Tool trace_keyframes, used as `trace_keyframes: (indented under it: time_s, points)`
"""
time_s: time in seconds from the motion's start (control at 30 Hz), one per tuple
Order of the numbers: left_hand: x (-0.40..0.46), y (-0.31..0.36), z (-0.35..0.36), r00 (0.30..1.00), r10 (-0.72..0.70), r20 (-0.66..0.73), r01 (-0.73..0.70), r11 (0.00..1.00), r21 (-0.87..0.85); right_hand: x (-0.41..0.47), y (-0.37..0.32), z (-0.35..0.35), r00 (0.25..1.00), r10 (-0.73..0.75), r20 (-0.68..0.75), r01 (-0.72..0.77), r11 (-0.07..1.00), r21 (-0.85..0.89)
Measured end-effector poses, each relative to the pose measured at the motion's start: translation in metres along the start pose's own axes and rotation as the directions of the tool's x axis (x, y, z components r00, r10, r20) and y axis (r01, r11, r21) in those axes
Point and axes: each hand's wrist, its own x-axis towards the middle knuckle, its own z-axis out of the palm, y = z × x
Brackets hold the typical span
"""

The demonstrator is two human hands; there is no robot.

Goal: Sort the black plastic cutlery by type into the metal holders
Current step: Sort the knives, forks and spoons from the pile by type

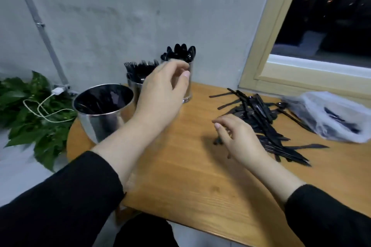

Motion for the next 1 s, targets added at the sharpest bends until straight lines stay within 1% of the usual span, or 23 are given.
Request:
trace_keyframes:
  time_s: [0.07,0.1,0.13,0.17,0.2,0.23,0.27,0.3,0.37,0.43,0.5,0.57,0.63,0.73,0.77,0.9,1.0]
  points:
    - [-0.025,0.000,0.050,0.986,-0.013,0.165,0.004,0.998,0.055,-0.044,0.052,-0.008,0.998,0.069,-0.009,-0.069,0.990,-0.120]
    - [-0.040,-0.003,0.074,0.960,-0.059,0.273,0.035,0.995,0.091,-0.064,0.074,-0.013,0.992,0.119,-0.037,-0.123,0.979,-0.164]
    - [-0.058,-0.005,0.098,0.915,-0.119,0.385,0.075,0.989,0.126,-0.082,0.094,-0.019,0.981,0.180,-0.072,-0.190,0.962,-0.196]
    - [-0.075,-0.008,0.120,0.856,-0.177,0.487,0.107,0.980,0.167,-0.096,0.110,-0.026,0.964,0.240,-0.111,-0.259,0.940,-0.220]
    - [-0.092,-0.010,0.140,0.796,-0.215,0.566,0.109,0.970,0.215,-0.106,0.122,-0.032,0.945,0.295,-0.141,-0.321,0.917,-0.237]
    - [-0.106,-0.012,0.157,0.752,-0.236,0.616,0.076,0.959,0.274,-0.113,0.131,-0.037,0.926,0.343,-0.160,-0.374,0.894,-0.247]
    - [-0.117,-0.012,0.172,0.734,-0.242,0.634,0.019,0.941,0.337,-0.117,0.138,-0.040,0.908,0.385,-0.165,-0.416,0.875,-0.248]
    - [-0.123,-0.011,0.184,0.736,-0.240,0.633,-0.033,0.921,0.388,-0.118,0.143,-0.042,0.897,0.413,-0.159,-0.442,0.863,-0.245]
    - [-0.127,-0.006,0.202,0.748,-0.227,0.624,-0.089,0.897,0.433,-0.118,0.148,-0.040,0.886,0.441,-0.142,-0.463,0.848,-0.259]
    - [-0.128,-0.001,0.214,0.756,-0.208,0.621,-0.122,0.886,0.446,-0.115,0.148,-0.035,0.878,0.460,-0.135,-0.479,0.826,-0.296]
    - [-0.129,0.000,0.223,0.762,-0.158,0.628,-0.177,0.882,0.437,-0.114,0.148,-0.033,0.872,0.464,-0.158,-0.490,0.824,-0.283]
    - [-0.130,-0.001,0.227,0.775,-0.097,0.625,-0.217,0.888,0.406,-0.115,0.151,-0.034,0.882,0.431,-0.190,-0.468,0.848,-0.249]
    - [-0.132,-0.002,0.228,0.803,-0.045,0.594,-0.233,0.893,0.384,-0.118,0.155,-0.035,0.901,0.387,-0.195,-0.425,0.875,-0.232]
    - [-0.133,0.001,0.224,0.871,0.009,0.491,-0.234,0.887,0.398,-0.120,0.159,-0.035,0.923,0.337,-0.188,-0.375,0.896,-0.237]
    - [-0.134,0.003,0.223,0.884,0.032,0.466,-0.242,0.885,0.398,-0.120,0.159,-0.035,0.928,0.324,-0.184,-0.362,0.899,-0.247]
    - [-0.140,0.007,0.220,0.865,0.147,0.481,-0.345,0.869,0.355,-0.121,0.153,-0.037,0.941,0.263,-0.215,-0.315,0.911,-0.267]
    - [-0.141,0.008,0.217,0.870,0.195,0.453,-0.365,0.872,0.326,-0.123,0.148,-0.039,0.925,0.244,-0.291,-0.323,0.908,-0.266]
